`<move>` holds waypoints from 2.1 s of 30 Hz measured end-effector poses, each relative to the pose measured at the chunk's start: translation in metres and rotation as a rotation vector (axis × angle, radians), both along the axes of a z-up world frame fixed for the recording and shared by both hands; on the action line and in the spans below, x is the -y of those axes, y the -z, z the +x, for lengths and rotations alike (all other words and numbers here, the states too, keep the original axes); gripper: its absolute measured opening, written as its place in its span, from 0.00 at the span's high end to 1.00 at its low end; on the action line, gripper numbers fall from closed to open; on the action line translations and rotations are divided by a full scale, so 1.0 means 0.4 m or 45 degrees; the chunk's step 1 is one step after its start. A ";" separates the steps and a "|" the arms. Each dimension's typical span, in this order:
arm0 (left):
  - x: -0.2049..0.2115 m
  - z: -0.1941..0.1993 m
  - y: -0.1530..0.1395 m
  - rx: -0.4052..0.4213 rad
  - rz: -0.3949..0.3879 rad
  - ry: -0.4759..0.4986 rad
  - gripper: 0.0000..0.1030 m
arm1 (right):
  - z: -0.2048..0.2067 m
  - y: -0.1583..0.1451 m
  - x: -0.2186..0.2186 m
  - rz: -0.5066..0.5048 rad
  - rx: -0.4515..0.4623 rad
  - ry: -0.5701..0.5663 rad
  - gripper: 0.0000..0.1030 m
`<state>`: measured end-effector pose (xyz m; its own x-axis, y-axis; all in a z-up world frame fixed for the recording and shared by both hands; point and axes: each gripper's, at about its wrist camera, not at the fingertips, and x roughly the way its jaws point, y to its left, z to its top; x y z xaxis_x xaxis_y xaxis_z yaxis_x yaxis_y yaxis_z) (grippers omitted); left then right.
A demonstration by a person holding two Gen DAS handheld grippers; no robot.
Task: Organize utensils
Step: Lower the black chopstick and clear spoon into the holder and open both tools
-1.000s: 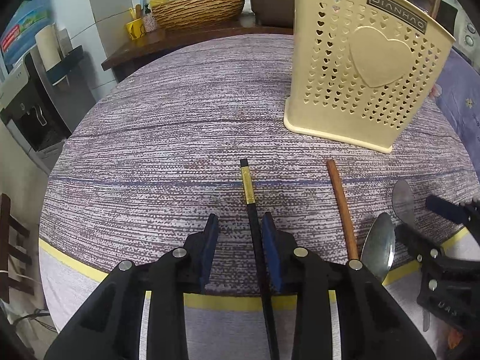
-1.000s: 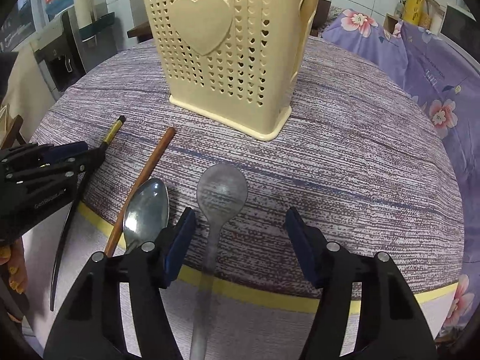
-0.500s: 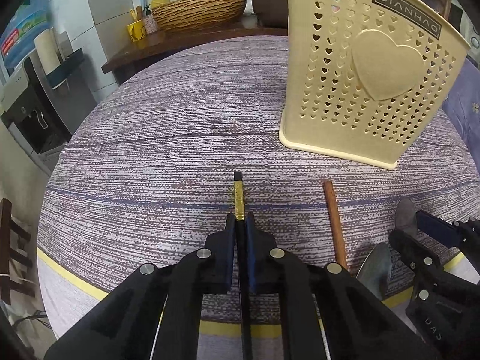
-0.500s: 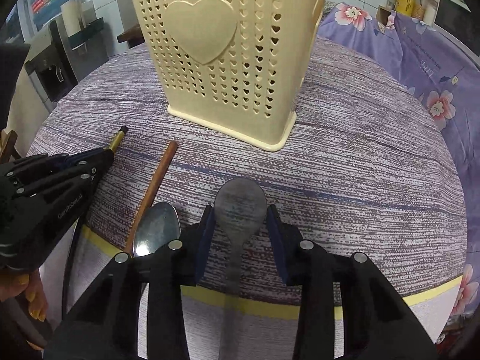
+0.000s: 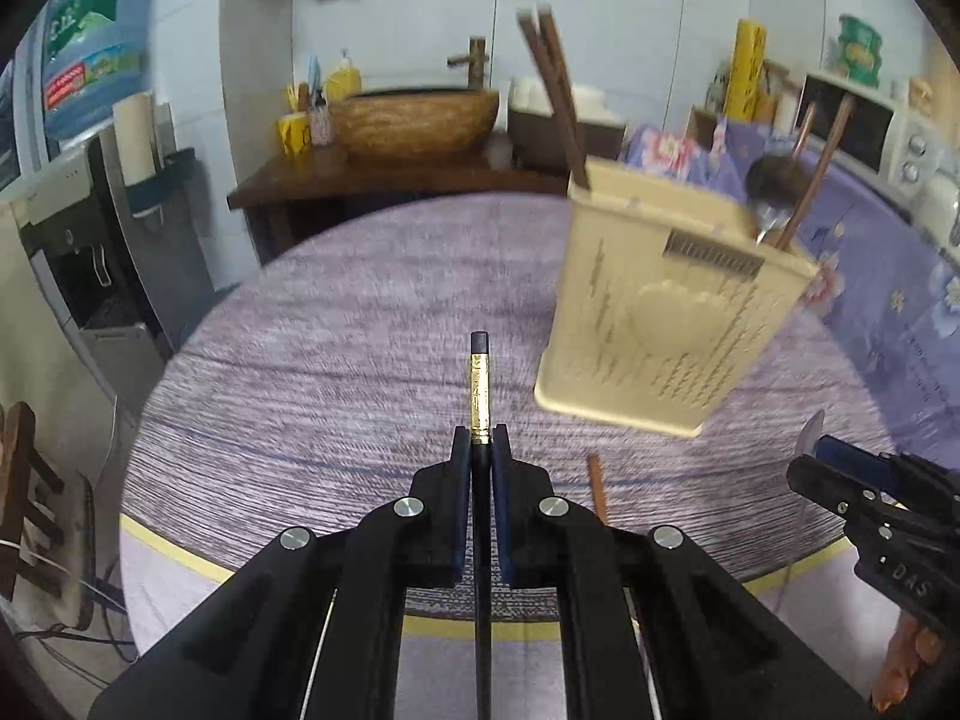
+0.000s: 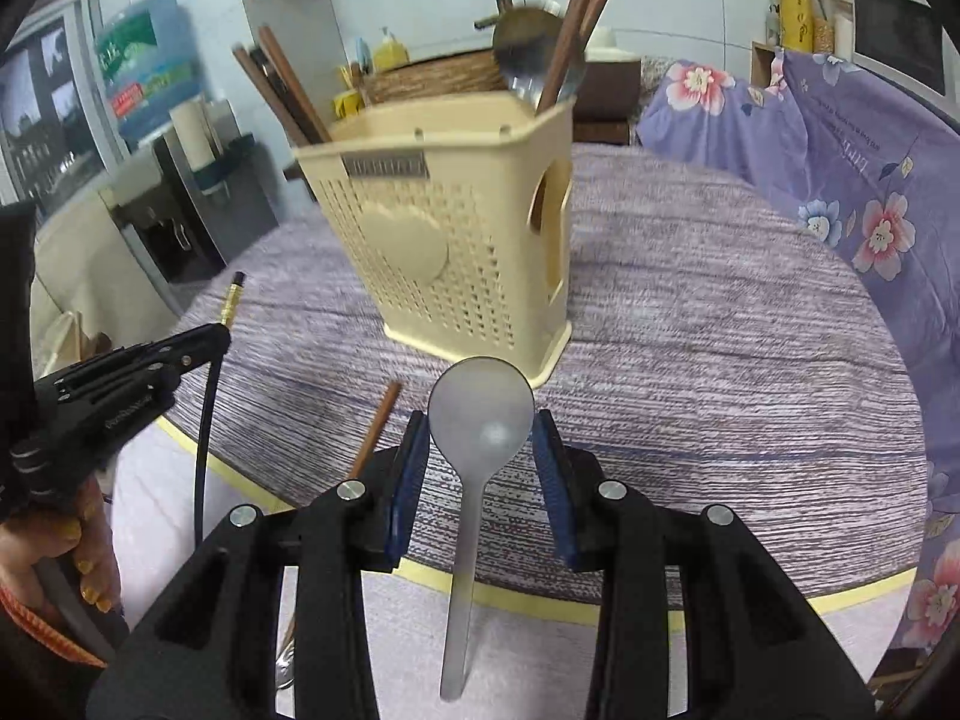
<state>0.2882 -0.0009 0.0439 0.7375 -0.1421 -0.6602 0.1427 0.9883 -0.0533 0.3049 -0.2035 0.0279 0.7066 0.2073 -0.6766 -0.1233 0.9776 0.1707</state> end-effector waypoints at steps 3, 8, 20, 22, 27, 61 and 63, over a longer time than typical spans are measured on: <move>-0.012 -0.043 -0.055 0.067 -0.027 0.004 0.92 | -0.036 -0.038 0.012 -0.009 0.051 -0.011 0.65; -0.030 -0.098 -0.125 0.166 -0.053 0.013 0.92 | -0.082 -0.089 0.031 -0.004 0.118 -0.015 0.65; -0.054 -0.118 -0.146 0.196 -0.113 0.014 0.92 | -0.130 -0.117 0.028 -0.039 0.159 -0.049 0.65; -0.056 -0.120 -0.153 0.204 -0.122 0.017 0.92 | -0.131 -0.121 0.029 -0.036 0.166 -0.057 0.65; -0.046 -0.108 -0.203 0.240 -0.172 0.067 0.92 | -0.118 -0.162 0.023 -0.038 0.204 -0.091 0.65; 0.159 0.158 -0.185 0.344 -0.190 0.080 0.92 | 0.146 -0.170 -0.053 -0.205 0.435 0.010 0.65; 0.155 0.163 -0.168 0.313 -0.194 0.092 0.92 | 0.150 -0.151 -0.055 -0.212 0.421 0.012 0.65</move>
